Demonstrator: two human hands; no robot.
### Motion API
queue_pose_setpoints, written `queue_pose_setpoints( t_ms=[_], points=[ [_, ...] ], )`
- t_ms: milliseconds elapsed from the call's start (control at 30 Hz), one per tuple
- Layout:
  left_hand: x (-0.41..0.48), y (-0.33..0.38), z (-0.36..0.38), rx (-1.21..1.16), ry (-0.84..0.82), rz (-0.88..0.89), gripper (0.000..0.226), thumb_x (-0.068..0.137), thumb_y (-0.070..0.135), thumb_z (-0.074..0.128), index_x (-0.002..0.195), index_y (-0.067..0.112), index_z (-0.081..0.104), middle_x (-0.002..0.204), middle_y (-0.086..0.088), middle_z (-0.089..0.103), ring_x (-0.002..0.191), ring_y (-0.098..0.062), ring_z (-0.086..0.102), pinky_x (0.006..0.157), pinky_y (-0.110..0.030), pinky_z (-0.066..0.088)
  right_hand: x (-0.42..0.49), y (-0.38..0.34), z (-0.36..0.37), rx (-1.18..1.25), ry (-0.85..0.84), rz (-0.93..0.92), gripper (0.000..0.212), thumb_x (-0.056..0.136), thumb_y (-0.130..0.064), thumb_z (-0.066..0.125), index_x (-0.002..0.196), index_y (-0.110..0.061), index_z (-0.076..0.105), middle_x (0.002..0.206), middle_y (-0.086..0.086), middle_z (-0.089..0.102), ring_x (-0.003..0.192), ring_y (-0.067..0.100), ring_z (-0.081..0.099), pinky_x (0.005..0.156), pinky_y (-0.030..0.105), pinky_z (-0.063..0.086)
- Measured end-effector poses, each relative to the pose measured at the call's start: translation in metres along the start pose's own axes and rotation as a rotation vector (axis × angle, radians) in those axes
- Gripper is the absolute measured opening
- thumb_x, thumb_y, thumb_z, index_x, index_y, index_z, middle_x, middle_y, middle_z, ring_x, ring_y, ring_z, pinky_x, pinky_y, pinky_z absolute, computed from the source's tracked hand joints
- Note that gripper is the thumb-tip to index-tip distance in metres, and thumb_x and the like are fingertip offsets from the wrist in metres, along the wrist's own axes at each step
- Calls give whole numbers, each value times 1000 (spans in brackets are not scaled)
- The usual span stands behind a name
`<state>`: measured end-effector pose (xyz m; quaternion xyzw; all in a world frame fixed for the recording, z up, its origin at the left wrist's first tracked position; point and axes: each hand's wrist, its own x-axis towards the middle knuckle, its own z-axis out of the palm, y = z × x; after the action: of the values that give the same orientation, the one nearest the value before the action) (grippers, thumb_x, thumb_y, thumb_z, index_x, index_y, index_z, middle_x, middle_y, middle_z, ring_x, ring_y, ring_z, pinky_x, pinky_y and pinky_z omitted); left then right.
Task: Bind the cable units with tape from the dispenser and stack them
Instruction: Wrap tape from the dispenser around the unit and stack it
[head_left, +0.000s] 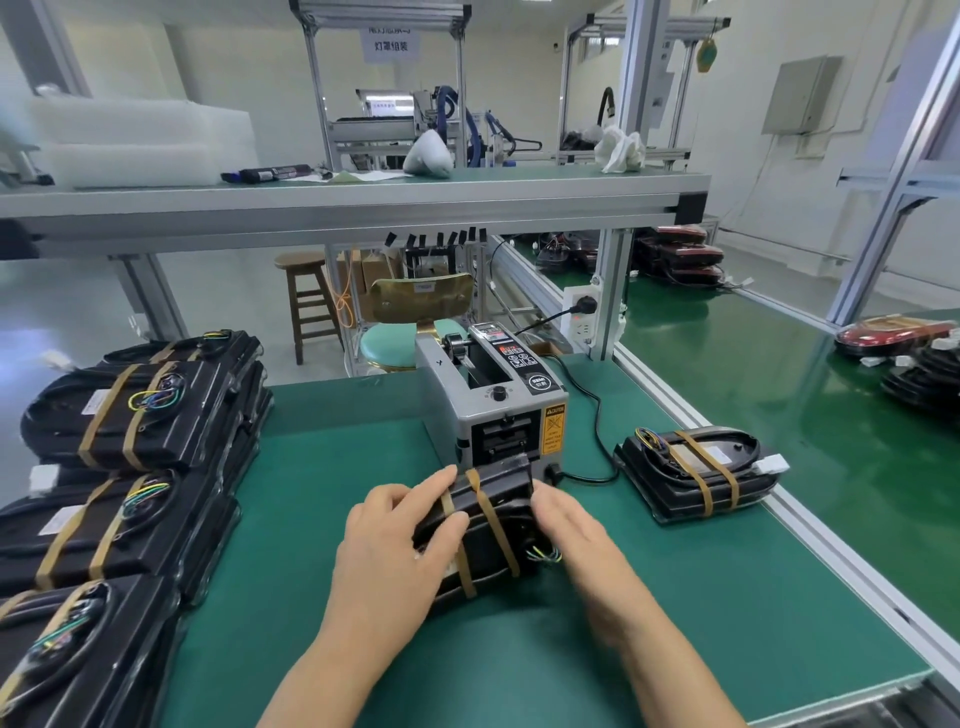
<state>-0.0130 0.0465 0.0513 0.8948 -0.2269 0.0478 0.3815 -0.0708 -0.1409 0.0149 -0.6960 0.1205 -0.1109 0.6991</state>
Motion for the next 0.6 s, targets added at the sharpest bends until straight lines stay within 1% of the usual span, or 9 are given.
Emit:
queue_pose_setpoints(
  t_ms=[67,133,233,333,400,433,500,533,600],
  points=[
    [2,-7,0,-107,16,-86,51,90,46,59,138,49,43,116,12,47,117,-12,43,97,-27,36,-4,12,-2,-114,-88,5,65,76,-49,76,135,-39,50,127,-25,62,117,-10,55,93,8,43],
    [0,-15,1,-247,53,-221,64,85,49,64,143,44,37,127,15,42,126,-10,41,97,-25,32,-2,16,-4,-211,-68,-5,66,80,-33,80,137,-38,47,129,-23,62,120,-7,54,101,13,41],
    [-8,-27,5,-402,92,-399,83,77,50,75,145,36,29,129,17,40,125,-11,43,98,-28,35,2,16,4,-288,3,-46,42,86,-29,75,123,-40,57,117,-20,68,112,-2,60,102,23,44],
    [-17,-34,8,-482,134,-458,64,81,28,77,130,35,37,119,10,57,102,-6,57,85,-23,42,4,18,19,-334,78,-58,28,87,-37,71,113,-33,63,108,-17,71,105,0,62,94,23,46],
    [-18,-34,5,-482,184,-449,51,85,19,72,119,38,39,110,15,59,93,11,53,73,-10,40,2,19,27,-343,109,-55,26,86,-40,71,110,-32,63,103,-19,71,100,-3,62,85,17,44],
    [-19,-34,0,-474,219,-445,48,86,18,70,117,38,40,107,20,58,91,15,51,70,-6,39,1,17,33,-339,107,-53,23,86,-41,70,107,-33,63,98,-21,71,97,-5,62,79,13,43],
    [-18,-31,-14,-445,283,-430,46,88,20,66,123,38,42,108,22,58,97,9,54,76,-8,39,3,11,46,-311,99,-59,15,86,-40,70,98,-32,63,84,-26,71,87,-6,63,67,5,40],
    [-17,-30,-23,-422,309,-419,48,89,22,65,128,37,41,115,19,57,105,1,55,85,-14,40,4,7,53,-289,90,-58,15,87,-40,69,96,-30,63,80,-27,70,87,-2,63,64,5,40],
    [-14,-28,-43,-370,358,-399,56,93,25,60,143,33,35,133,16,47,120,-5,45,102,-20,33,4,-5,72,-267,67,-51,21,88,-41,67,100,-25,63,88,-23,69,95,11,62,76,16,39]
  ],
)
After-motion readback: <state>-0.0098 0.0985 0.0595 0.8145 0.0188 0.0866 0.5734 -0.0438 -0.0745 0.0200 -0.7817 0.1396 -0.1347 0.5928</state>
